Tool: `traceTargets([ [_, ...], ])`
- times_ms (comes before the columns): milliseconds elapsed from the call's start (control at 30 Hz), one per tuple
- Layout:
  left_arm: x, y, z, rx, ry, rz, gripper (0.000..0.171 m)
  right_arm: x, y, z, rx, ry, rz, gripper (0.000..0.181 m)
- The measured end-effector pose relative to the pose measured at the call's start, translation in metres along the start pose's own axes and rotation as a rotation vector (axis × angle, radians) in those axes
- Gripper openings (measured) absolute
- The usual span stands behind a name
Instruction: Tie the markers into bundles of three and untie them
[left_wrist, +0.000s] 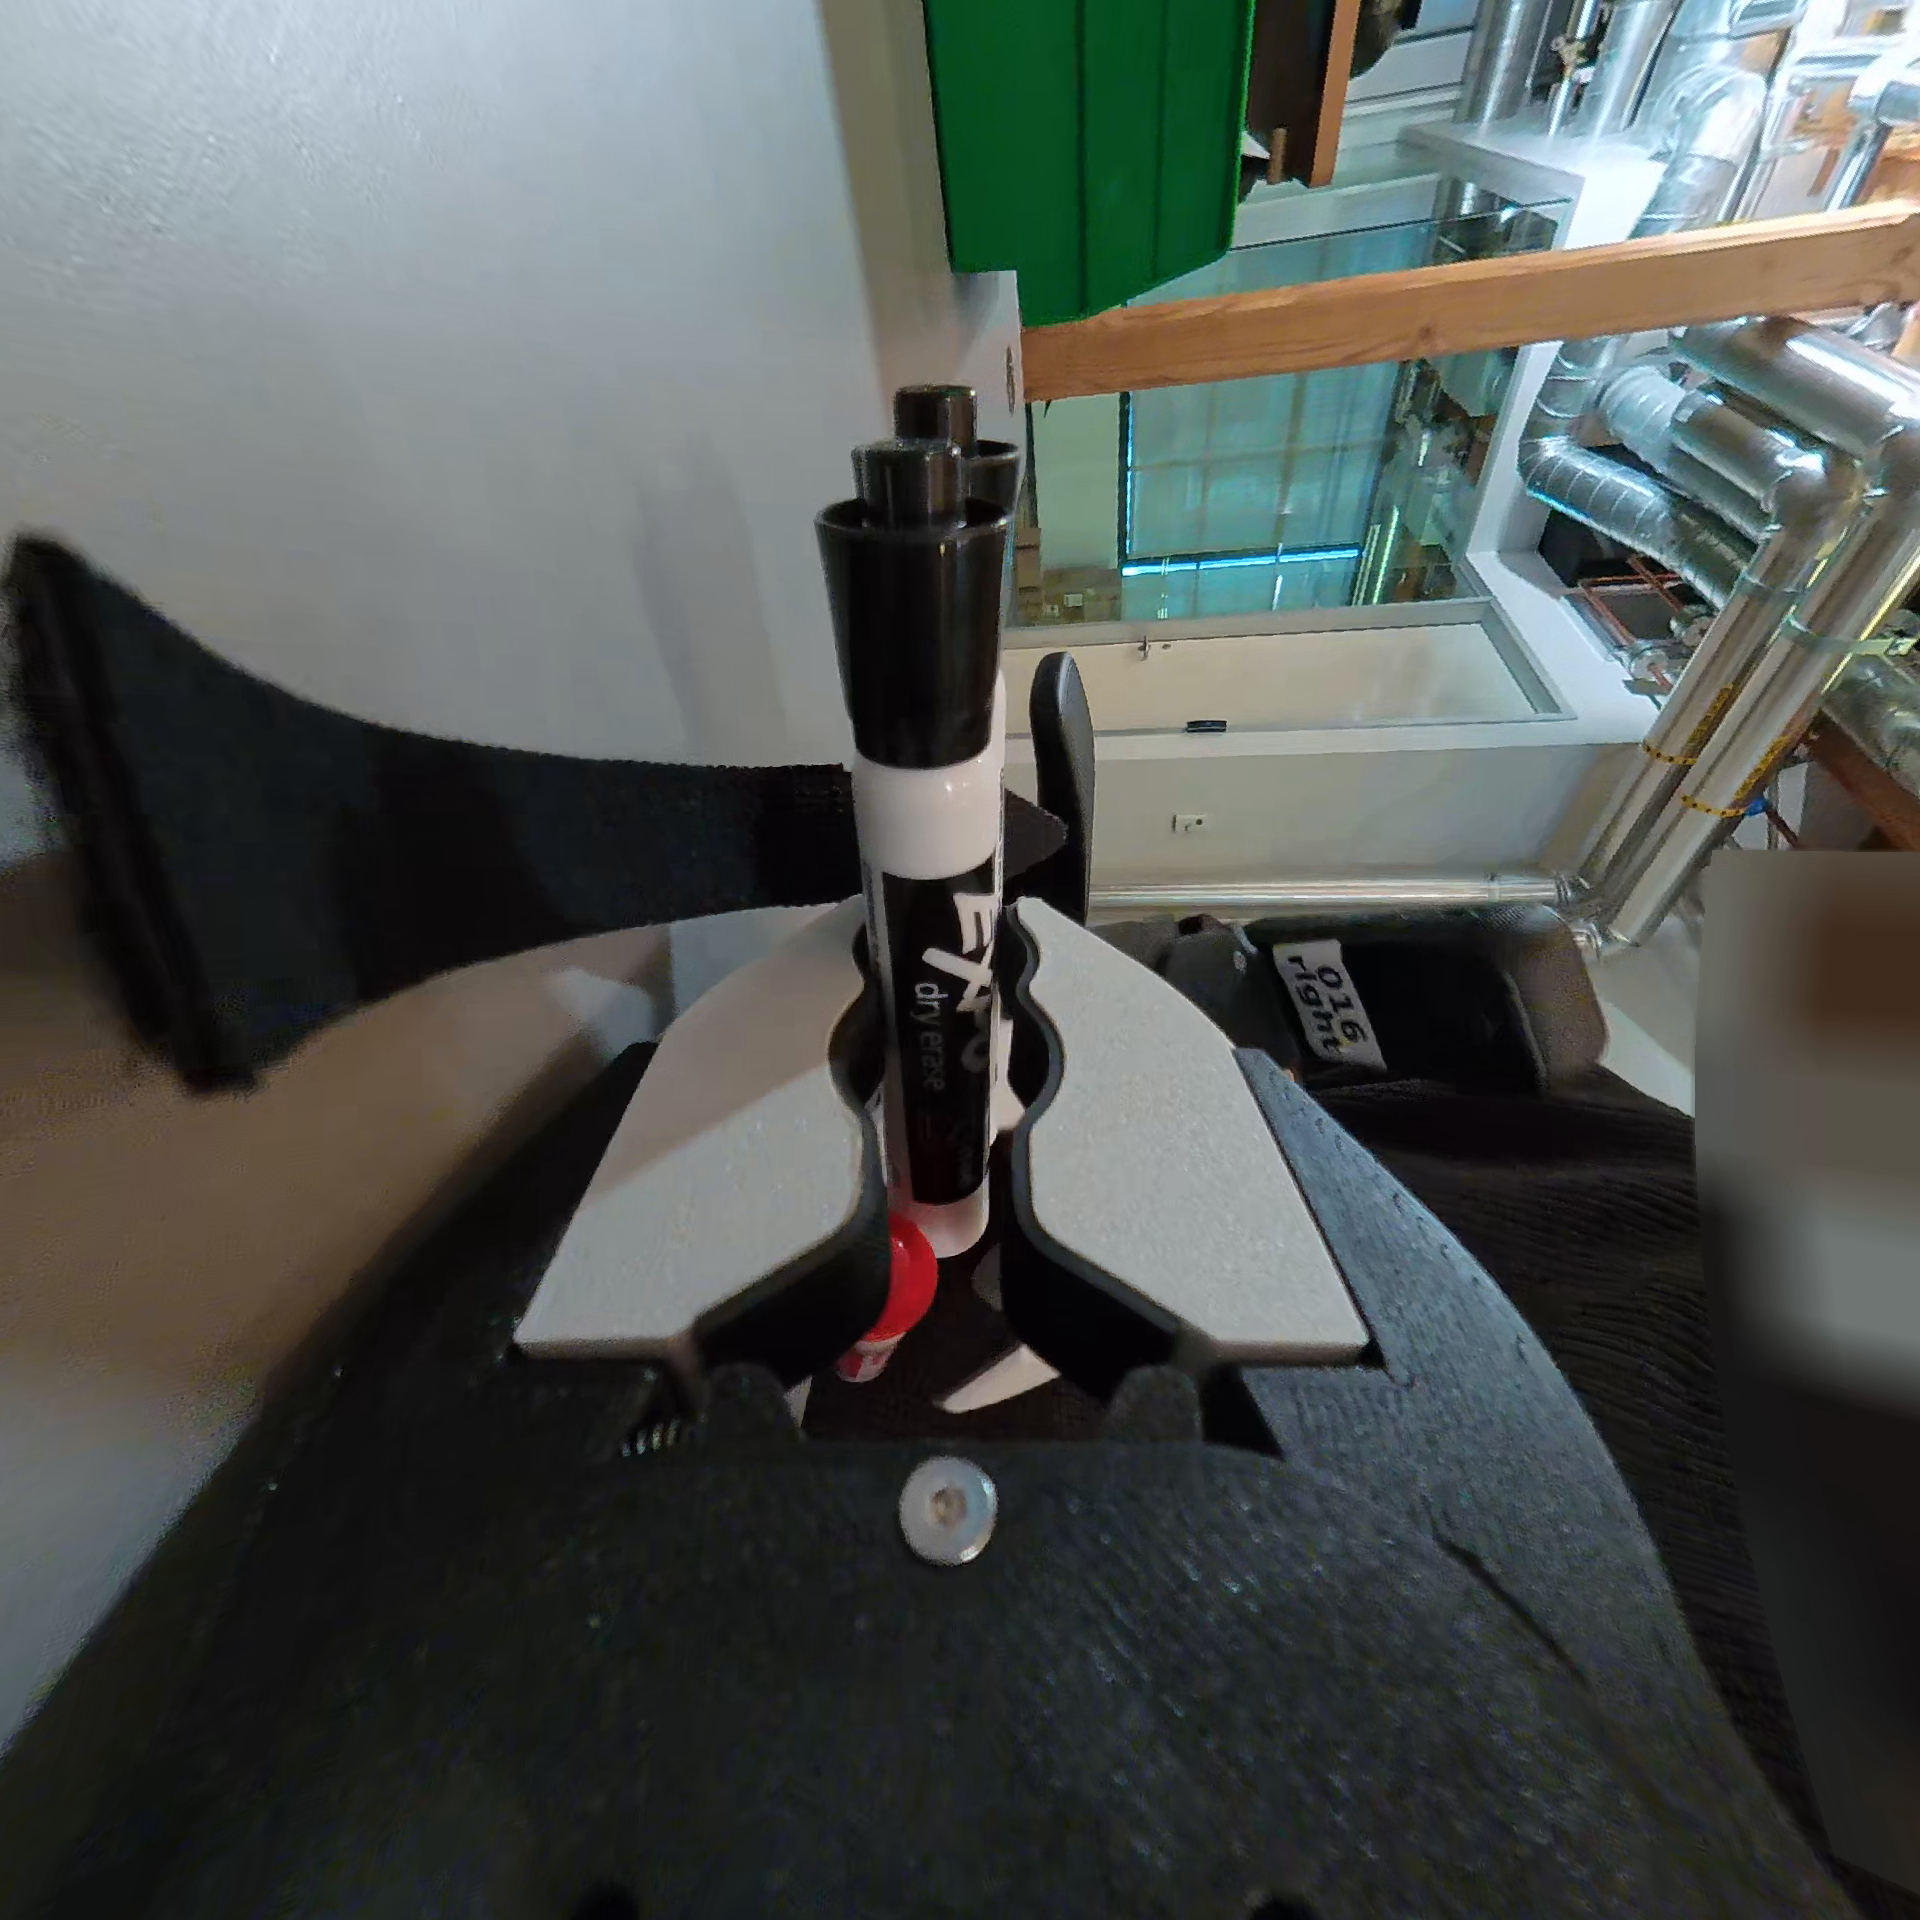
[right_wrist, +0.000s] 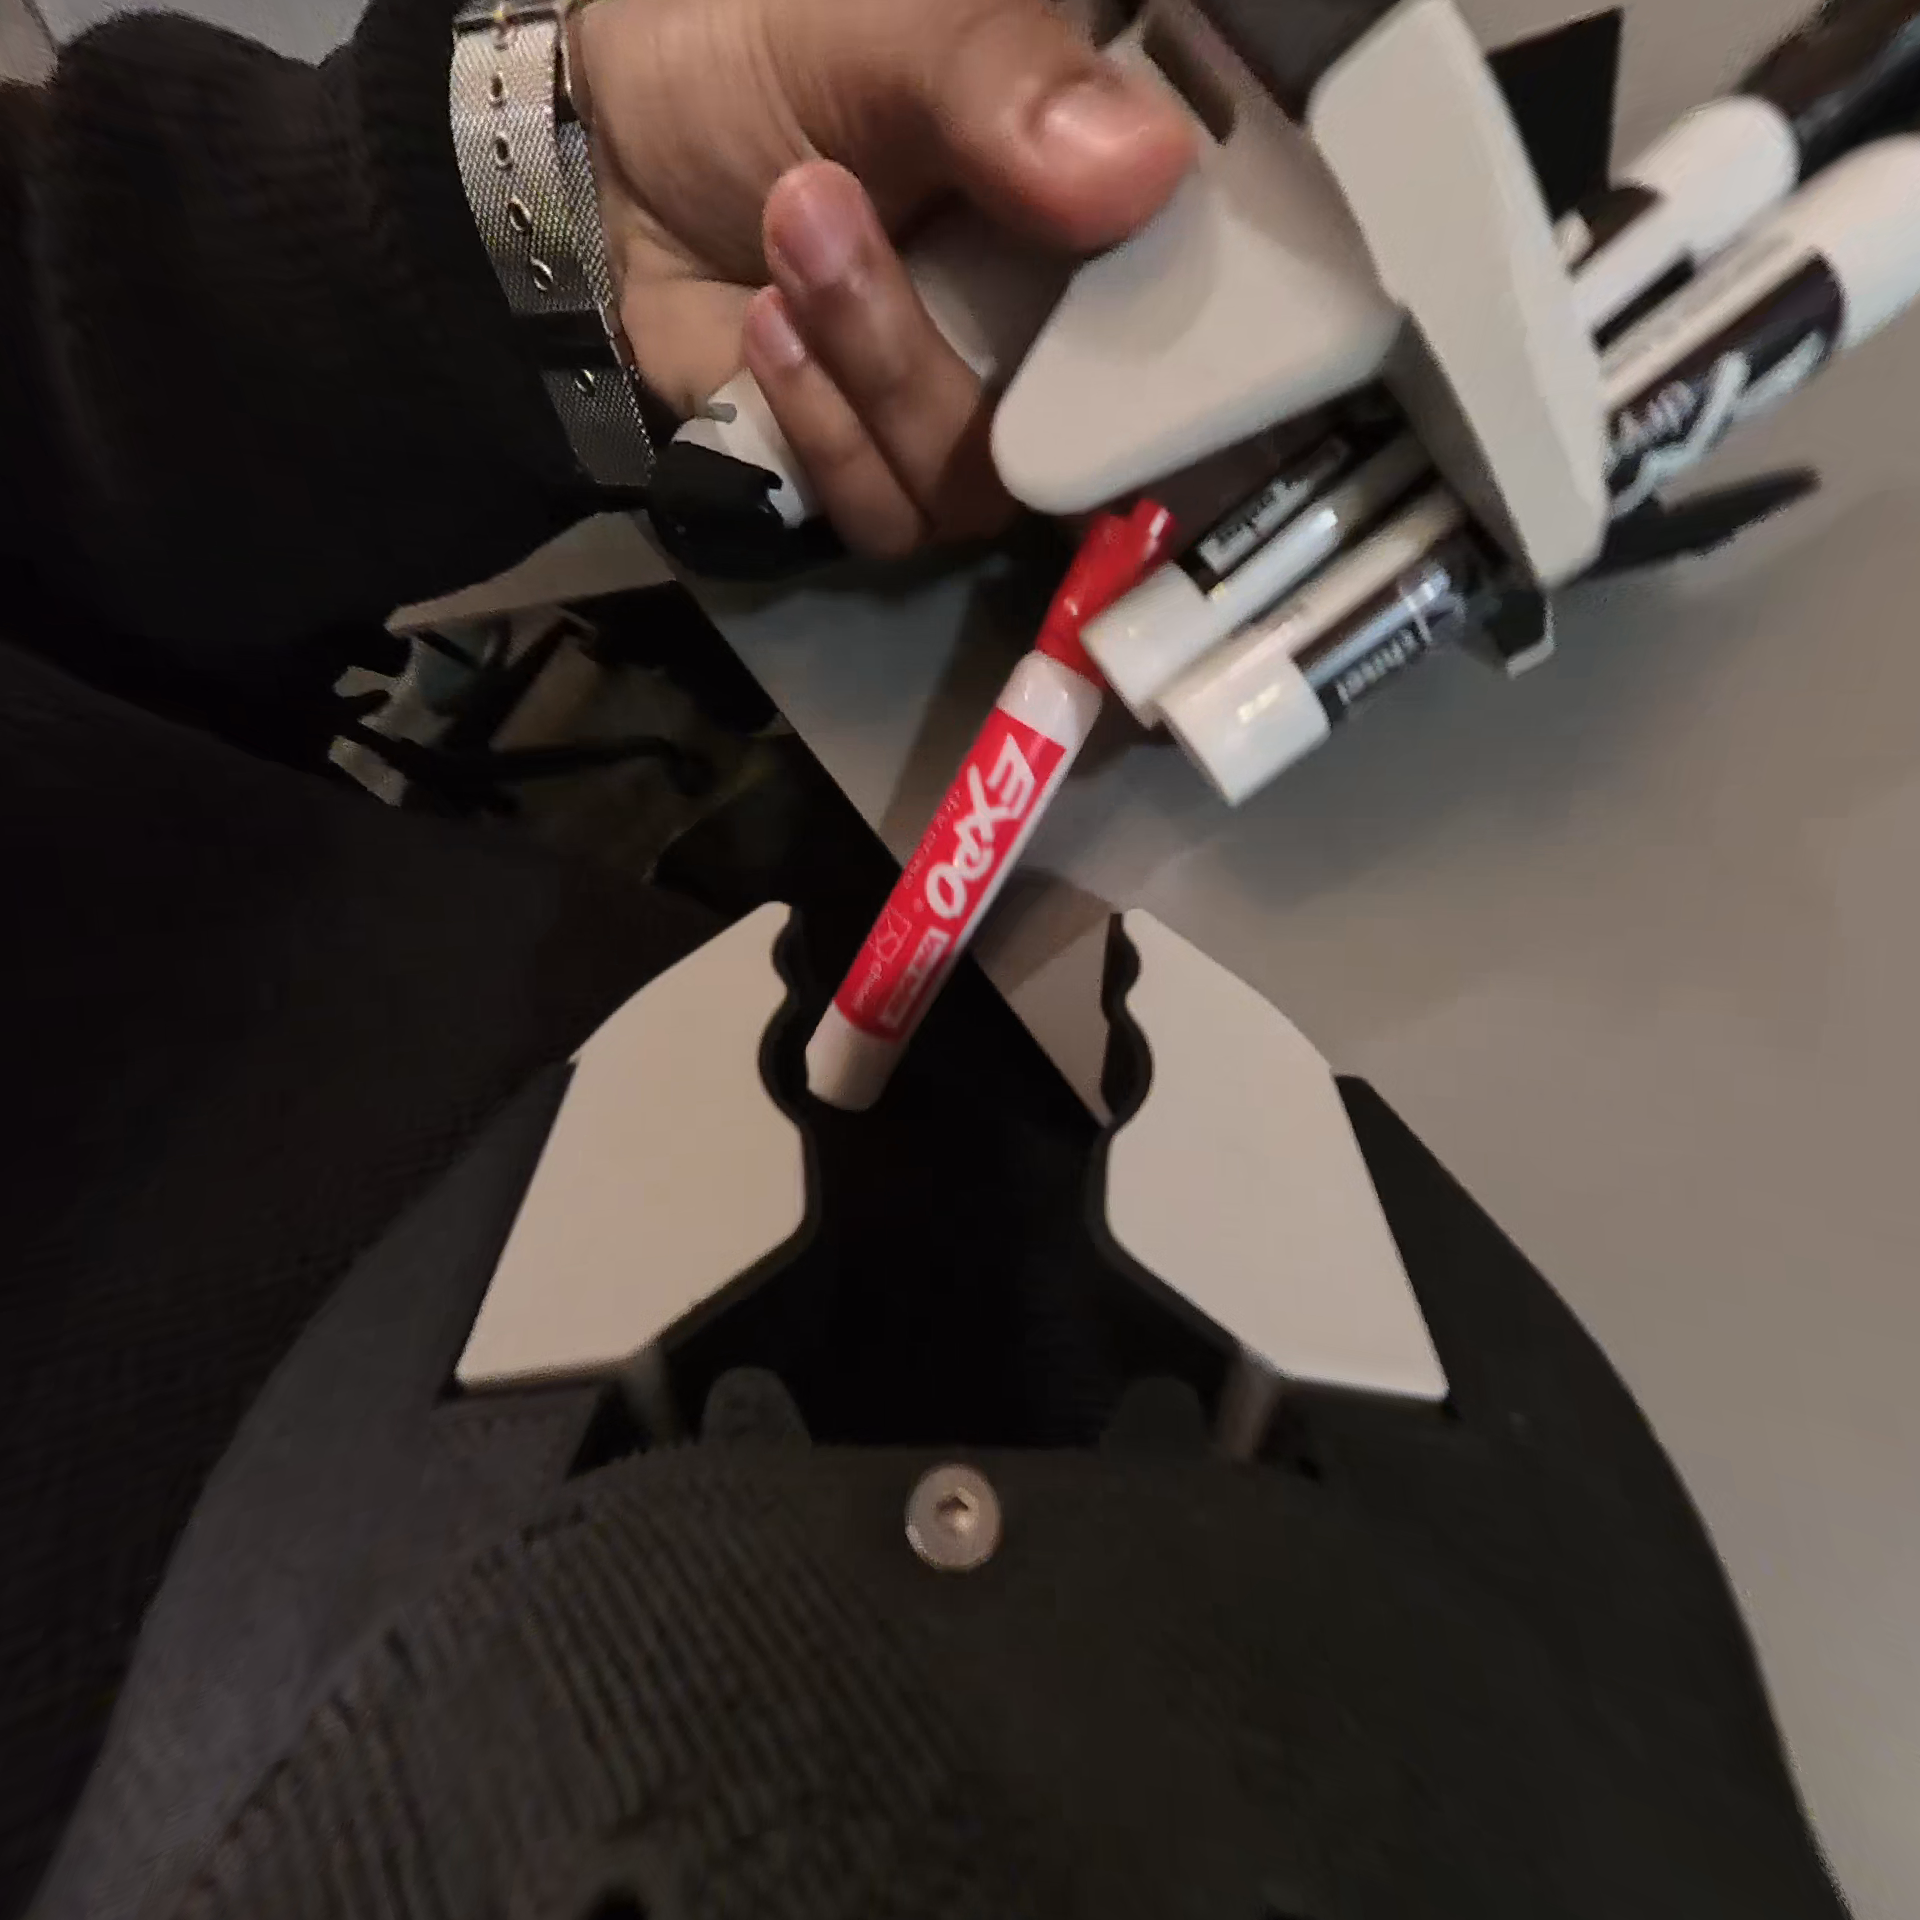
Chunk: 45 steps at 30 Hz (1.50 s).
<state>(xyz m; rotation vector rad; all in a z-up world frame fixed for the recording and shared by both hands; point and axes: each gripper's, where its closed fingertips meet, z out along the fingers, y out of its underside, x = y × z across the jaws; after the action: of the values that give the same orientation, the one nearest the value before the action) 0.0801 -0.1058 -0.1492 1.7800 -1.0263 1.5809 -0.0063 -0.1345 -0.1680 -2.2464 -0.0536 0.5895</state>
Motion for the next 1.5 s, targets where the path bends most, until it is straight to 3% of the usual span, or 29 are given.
traceTargets([
  [167, -0.002, 0.001, 0.004, -0.017, -0.008, -0.002, 0.019, -0.004, -0.003, 0.020, -0.079, 0.032, -0.089, 0.024],
  [333, 0.004, -0.005, -0.001, 0.014, 0.010, 0.015, 0.019, 0.000, -0.004, 0.019, -0.083, 0.023, -0.046, 0.022],
  [467, 0.010, -0.019, -0.010, 0.095, 0.020, 0.040, 0.019, 0.032, -0.007, 0.008, -0.109, 0.209, -0.122, 0.019],
  [700, 0.015, -0.041, -0.029, 0.237, 0.050, 0.057, 0.019, 0.054, -0.004, -0.009, -0.175, 0.248, -0.146, 0.018],
  [900, 0.015, -0.048, -0.036, 0.282, 0.059, 0.071, 0.019, 0.051, -0.013, -0.038, -0.116, 0.012, 0.039, 0.018],
  [1100, 0.011, -0.052, -0.040, 0.325, 0.021, 0.092, 0.019, 0.088, -0.029, -0.073, -0.017, -0.029, 0.085, 0.018],
  [1333, 0.010, -0.043, -0.032, 0.298, 0.037, 0.079, 0.019, 0.079, -0.057, -0.092, 0.234, -0.263, 0.269, 0.018],
  [1500, 0.006, -0.039, -0.029, 0.268, 0.023, 0.074, 0.019, 0.082, -0.061, -0.095, 0.294, -0.380, 0.398, 0.018],
])
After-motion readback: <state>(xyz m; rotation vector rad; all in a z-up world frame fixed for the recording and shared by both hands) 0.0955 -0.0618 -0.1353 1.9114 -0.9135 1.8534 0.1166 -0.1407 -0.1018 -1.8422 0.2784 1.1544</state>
